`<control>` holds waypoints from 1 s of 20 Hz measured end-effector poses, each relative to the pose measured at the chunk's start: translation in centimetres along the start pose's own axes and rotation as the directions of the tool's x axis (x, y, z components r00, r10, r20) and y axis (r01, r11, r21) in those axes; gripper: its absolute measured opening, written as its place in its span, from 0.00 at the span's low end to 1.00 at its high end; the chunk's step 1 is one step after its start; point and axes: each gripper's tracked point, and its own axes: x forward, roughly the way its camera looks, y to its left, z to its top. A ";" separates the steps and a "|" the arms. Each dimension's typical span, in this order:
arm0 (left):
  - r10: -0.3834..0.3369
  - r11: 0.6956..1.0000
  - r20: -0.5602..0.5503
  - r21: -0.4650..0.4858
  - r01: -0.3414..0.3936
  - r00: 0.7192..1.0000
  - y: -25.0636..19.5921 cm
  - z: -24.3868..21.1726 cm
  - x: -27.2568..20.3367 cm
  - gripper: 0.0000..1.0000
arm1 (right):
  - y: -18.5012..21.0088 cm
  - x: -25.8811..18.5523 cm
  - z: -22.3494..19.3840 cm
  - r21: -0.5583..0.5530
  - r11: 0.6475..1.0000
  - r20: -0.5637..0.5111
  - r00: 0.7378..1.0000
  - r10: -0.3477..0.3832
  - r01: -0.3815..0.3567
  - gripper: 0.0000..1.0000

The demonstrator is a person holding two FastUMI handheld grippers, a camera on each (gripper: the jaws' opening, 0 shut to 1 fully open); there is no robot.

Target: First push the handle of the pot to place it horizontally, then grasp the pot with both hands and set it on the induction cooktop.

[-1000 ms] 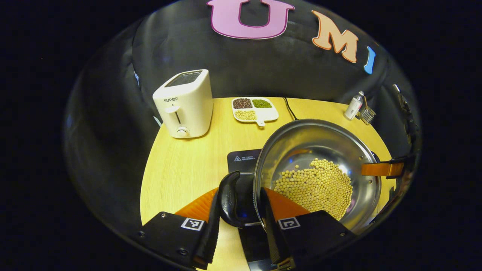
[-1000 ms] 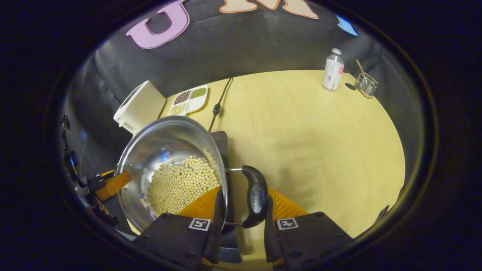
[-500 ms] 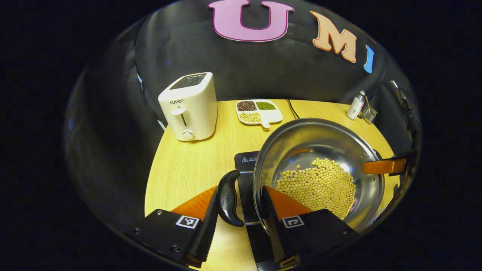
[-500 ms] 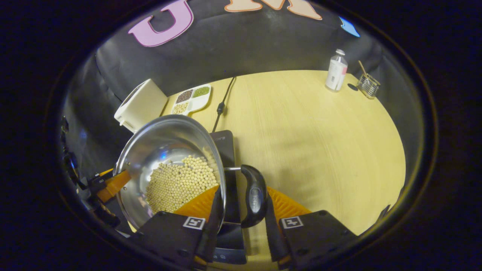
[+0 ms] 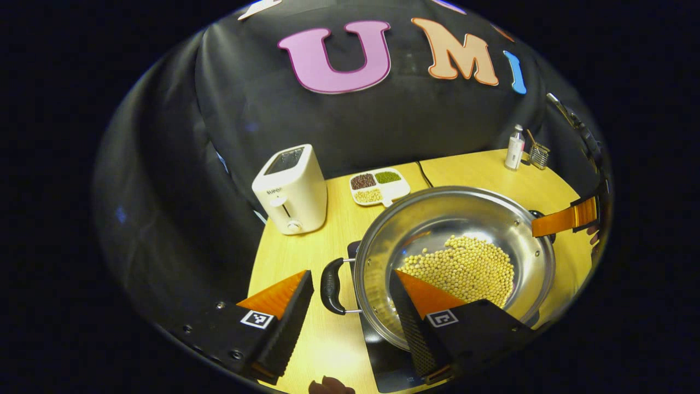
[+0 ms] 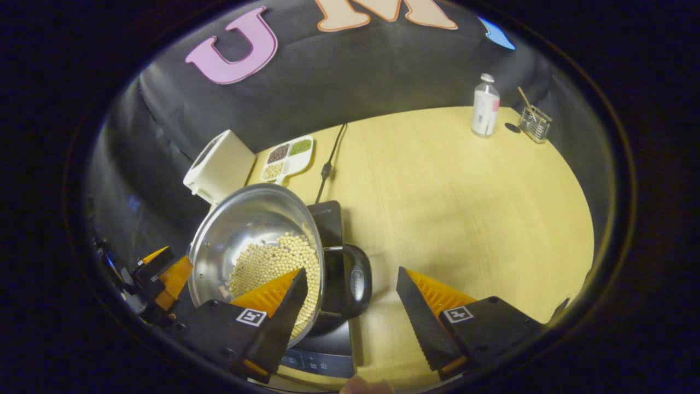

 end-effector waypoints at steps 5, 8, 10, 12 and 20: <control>0.073 0.995 0.138 0.062 -0.082 0.988 -3.1 4.9 -6.0 0.92 | -3.1 -5.3 2.3 0.002 0.996 0.108 0.991 0.083 -0.084 1.00; 0.106 0.993 0.209 0.025 -0.113 0.972 -7.1 7.7 -10.0 0.91 | -6.6 -9.8 3.9 0.004 0.991 0.182 0.975 0.130 -0.133 1.00; 0.112 0.994 0.219 -0.038 -0.106 0.969 -10.9 8.8 -12.7 0.91 | -9.1 -13.0 4.7 -0.023 0.988 0.233 0.960 0.155 -0.154 1.00; 0.097 0.993 0.251 -0.091 -0.077 0.963 -14.6 10.3 -15.9 0.91 | -11.2 -16.1 5.9 -0.075 0.982 0.298 0.936 0.189 -0.175 0.92; 0.107 0.993 0.482 -0.093 -0.071 0.869 -21.3 20.1 -28.3 0.96 | -16.3 -30.7 10.8 -0.174 0.968 0.552 0.796 0.249 -0.182 0.92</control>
